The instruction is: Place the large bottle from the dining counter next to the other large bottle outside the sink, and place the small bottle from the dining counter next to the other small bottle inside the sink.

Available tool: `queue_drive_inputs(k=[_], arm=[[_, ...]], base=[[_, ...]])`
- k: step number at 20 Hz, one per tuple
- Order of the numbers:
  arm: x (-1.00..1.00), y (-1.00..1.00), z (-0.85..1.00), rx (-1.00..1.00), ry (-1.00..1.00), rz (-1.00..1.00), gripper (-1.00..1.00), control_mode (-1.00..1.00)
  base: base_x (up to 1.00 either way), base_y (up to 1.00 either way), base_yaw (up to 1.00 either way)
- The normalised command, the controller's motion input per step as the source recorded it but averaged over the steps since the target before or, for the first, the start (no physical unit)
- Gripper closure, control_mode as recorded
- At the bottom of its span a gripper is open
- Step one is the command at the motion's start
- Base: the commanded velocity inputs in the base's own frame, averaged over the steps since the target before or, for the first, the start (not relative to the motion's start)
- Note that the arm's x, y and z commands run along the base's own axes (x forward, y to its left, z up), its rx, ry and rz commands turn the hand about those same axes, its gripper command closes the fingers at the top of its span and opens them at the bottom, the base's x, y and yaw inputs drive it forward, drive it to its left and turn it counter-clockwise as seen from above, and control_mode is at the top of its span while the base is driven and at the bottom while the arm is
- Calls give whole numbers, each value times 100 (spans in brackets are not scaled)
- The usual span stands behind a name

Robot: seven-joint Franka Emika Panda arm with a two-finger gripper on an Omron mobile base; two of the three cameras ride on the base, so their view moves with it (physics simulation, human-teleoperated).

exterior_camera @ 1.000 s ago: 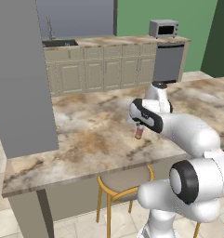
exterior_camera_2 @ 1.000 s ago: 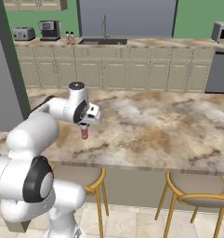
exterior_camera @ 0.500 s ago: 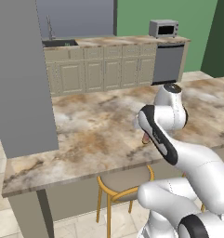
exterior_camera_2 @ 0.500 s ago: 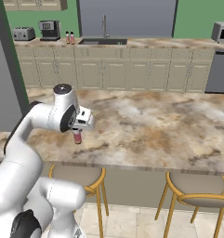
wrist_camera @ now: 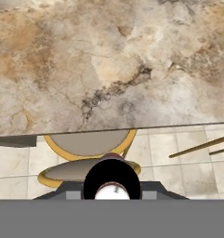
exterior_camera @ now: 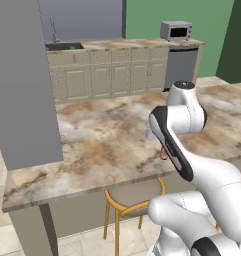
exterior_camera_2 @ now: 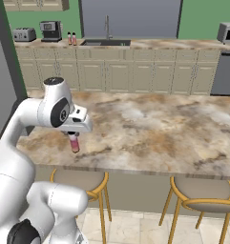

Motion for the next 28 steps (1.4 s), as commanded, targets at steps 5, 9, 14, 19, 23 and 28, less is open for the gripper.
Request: queue_drive_inputs(k=[5,9,14,19,23,28], arm=[[-4,0,0,5,0,0,100,-100],[-4,0,0,7,0,0,100,-100],[-1,0,0,0,0,0,100,-100],[0,0,0,0,0,0,100,-100],[0,0,0,0,0,0,100,100],[0,0,0,0,0,0,100,100]], base=[[0,0,0],[0,0,0],[0,0,0],[0,0,0],[-2,0,0],[-90,1,5]])
